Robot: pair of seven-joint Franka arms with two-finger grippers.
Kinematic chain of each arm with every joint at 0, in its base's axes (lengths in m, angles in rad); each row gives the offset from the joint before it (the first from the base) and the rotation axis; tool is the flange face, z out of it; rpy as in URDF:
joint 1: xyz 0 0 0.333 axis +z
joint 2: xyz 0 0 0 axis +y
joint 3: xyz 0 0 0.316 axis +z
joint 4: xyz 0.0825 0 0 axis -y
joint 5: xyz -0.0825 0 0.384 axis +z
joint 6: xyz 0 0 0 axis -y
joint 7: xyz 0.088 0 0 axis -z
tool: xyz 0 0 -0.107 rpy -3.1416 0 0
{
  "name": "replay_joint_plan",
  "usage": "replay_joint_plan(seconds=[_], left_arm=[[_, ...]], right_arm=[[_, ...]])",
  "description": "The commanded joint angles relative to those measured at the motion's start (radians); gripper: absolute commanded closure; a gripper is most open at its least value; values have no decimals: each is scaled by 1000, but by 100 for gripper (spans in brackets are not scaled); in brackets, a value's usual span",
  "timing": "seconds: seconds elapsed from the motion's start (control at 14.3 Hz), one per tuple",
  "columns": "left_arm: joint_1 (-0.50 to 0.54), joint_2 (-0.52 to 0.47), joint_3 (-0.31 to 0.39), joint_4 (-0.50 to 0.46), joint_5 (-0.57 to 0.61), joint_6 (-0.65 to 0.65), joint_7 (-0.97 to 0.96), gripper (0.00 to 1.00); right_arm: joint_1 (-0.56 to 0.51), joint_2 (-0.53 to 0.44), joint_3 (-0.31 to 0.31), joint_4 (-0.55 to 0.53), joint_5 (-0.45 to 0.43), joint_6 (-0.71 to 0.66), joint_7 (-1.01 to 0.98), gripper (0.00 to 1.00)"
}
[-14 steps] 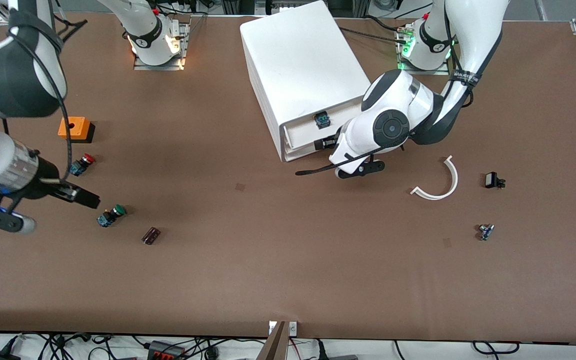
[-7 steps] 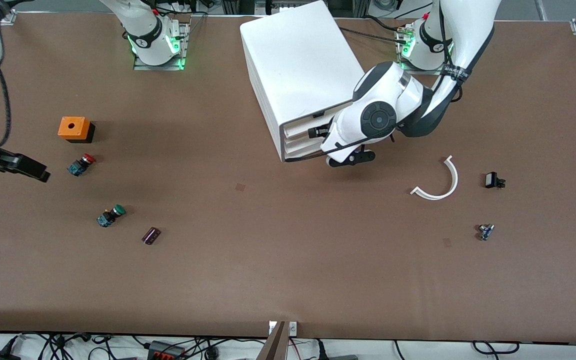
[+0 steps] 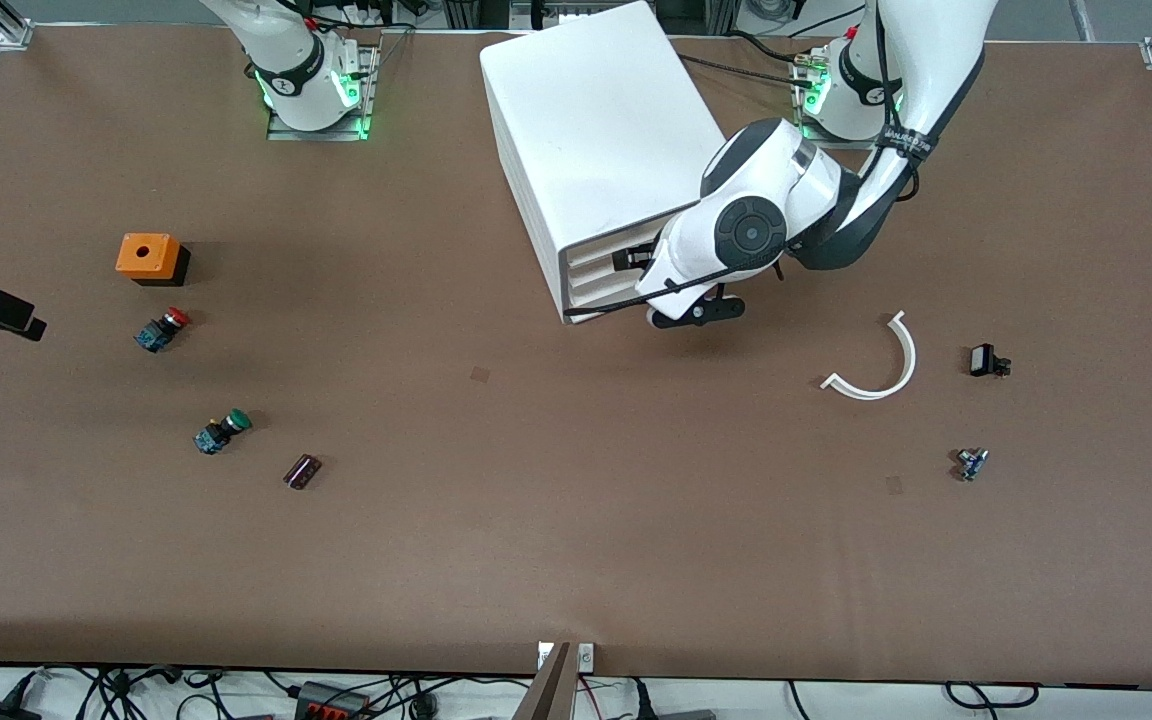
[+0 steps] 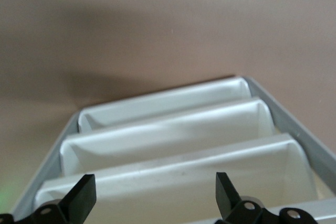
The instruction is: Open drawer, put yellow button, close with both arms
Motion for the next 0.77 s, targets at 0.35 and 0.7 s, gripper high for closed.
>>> replay_joint_plan(seconds=[0.35, 0.7], left_arm=[[167, -28, -3, 164, 259, -21, 203, 0], [255, -59, 4, 265, 316, -160, 520, 0]], right_arm=[[-3, -103, 8, -177, 2, 43, -41, 0], [5, -164, 10, -285, -6, 127, -44, 0]])
